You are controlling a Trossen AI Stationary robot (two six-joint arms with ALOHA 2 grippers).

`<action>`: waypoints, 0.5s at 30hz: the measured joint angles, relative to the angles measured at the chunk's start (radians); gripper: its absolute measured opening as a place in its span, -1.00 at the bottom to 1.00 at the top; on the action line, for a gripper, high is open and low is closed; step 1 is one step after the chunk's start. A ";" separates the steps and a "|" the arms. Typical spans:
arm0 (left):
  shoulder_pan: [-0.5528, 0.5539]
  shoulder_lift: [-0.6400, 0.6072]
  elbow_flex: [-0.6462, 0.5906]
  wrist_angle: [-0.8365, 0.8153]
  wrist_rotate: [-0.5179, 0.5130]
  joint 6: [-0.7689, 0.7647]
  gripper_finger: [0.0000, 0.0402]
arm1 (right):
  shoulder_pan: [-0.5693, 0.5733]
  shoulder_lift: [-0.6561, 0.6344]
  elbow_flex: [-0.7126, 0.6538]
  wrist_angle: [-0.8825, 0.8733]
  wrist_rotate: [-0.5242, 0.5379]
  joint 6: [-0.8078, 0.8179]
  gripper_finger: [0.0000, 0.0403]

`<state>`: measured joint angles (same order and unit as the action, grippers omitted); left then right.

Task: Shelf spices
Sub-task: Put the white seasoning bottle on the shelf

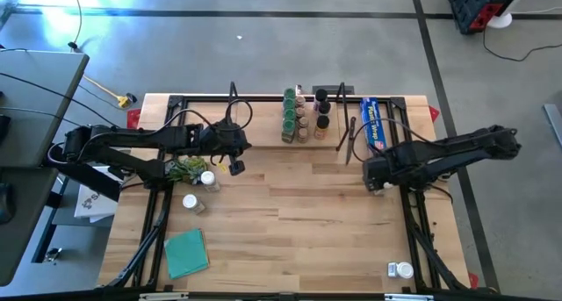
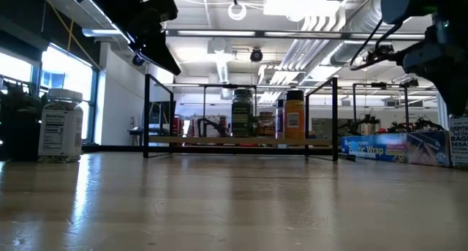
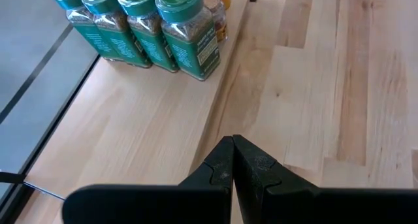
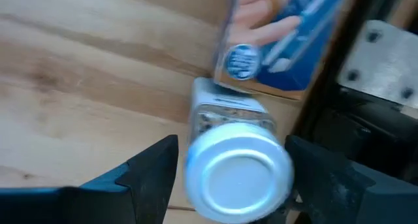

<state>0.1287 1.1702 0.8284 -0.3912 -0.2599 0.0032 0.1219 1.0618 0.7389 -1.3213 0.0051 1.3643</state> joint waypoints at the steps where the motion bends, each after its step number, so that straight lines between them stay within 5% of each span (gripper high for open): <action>1: 0.000 0.000 0.000 0.000 0.000 0.000 -1.00 | -0.006 0.000 -0.003 0.010 -0.007 -0.017 0.36; 9: 0.000 0.000 0.000 -0.001 -0.012 0.000 -1.00 | -0.011 0.006 0.000 0.013 -0.071 -0.082 -0.03; 15: 0.000 0.000 0.001 -0.006 -0.012 -0.002 -1.00 | 0.011 0.078 0.096 0.203 -0.089 -0.187 -0.05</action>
<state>0.1285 1.1702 0.8291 -0.3976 -0.2722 0.0016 0.1327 1.1401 0.8345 -1.1183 -0.0835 1.1775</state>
